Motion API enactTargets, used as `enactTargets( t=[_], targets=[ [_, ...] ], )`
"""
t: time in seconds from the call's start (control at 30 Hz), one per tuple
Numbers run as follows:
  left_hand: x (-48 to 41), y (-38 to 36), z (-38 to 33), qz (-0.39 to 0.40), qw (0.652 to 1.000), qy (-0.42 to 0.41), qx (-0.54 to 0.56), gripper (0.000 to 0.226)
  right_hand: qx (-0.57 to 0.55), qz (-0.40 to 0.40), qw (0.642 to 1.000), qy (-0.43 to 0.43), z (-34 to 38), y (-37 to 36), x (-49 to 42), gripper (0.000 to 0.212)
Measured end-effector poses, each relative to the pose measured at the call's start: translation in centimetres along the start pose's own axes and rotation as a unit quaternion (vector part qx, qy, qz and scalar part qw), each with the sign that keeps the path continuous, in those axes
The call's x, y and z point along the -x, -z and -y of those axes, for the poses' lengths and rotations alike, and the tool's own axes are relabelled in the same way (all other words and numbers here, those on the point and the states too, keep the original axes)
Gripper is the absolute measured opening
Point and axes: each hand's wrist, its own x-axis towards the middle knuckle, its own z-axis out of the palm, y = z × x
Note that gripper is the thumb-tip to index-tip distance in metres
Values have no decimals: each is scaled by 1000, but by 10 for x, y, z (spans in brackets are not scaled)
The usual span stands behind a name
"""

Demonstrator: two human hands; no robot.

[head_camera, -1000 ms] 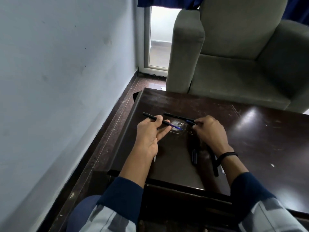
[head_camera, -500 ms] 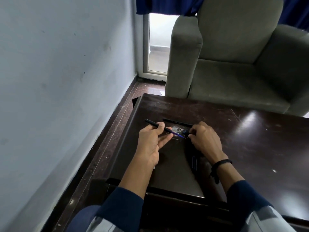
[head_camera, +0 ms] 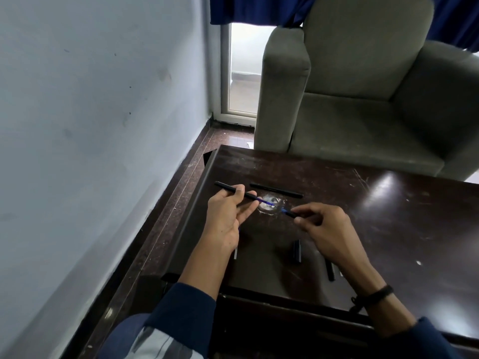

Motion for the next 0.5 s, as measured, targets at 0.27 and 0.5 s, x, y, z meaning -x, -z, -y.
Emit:
enactTargets(
  t=[0.27,0.5],
  targets=[
    [0,0,3,-4,1000,-1,-11,10,-42,-23,999,12,4,-3,3,21],
    [2,-3,9,0,1000,3,-24,11,-45,-27,998,30,9,-9,7,22]
  ],
)
